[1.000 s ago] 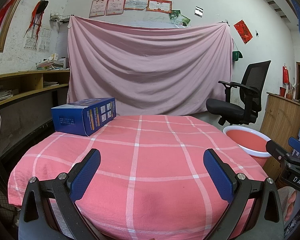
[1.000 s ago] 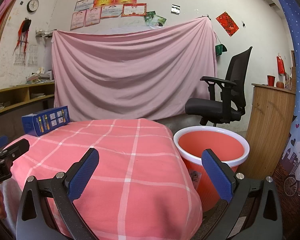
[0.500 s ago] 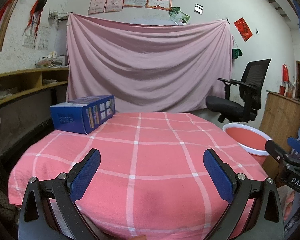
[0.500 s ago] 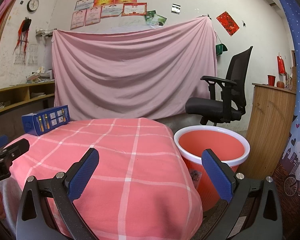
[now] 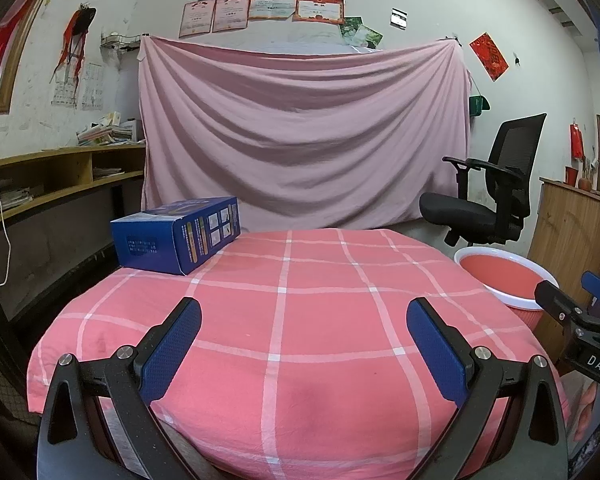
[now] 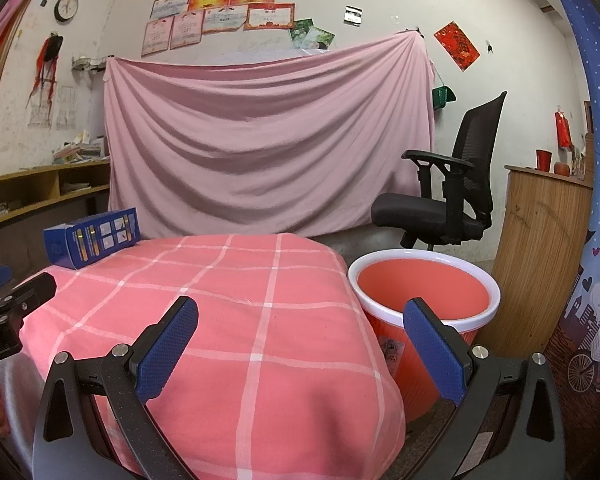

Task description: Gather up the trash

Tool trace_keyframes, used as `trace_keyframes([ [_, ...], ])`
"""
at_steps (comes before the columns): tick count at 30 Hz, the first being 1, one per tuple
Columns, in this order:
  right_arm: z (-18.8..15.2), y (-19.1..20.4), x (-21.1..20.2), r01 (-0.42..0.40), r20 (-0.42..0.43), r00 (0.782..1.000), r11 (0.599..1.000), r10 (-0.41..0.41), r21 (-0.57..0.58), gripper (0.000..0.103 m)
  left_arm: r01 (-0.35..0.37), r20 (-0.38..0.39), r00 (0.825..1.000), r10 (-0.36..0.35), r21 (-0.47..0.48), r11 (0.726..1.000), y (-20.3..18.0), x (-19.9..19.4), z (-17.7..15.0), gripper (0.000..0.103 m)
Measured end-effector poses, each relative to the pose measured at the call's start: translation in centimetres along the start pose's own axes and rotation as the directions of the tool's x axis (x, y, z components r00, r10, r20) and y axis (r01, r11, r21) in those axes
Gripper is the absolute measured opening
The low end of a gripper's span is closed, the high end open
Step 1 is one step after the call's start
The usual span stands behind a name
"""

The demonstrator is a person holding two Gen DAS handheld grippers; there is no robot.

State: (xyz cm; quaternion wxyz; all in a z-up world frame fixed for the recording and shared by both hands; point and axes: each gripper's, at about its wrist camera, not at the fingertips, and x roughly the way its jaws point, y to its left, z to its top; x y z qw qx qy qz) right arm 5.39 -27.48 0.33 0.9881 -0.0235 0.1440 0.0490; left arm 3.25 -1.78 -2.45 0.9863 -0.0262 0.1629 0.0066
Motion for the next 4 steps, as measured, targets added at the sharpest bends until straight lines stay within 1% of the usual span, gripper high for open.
trace_keyframes([
  [4, -0.33, -0.02, 0.05, -0.002, 0.0, 1.0, 1.0, 0.002, -0.001, 0.103, -0.001, -0.005, 1.0, 0.001, -0.003, 1.0, -0.17, 0.01, 0.05, 0.101],
])
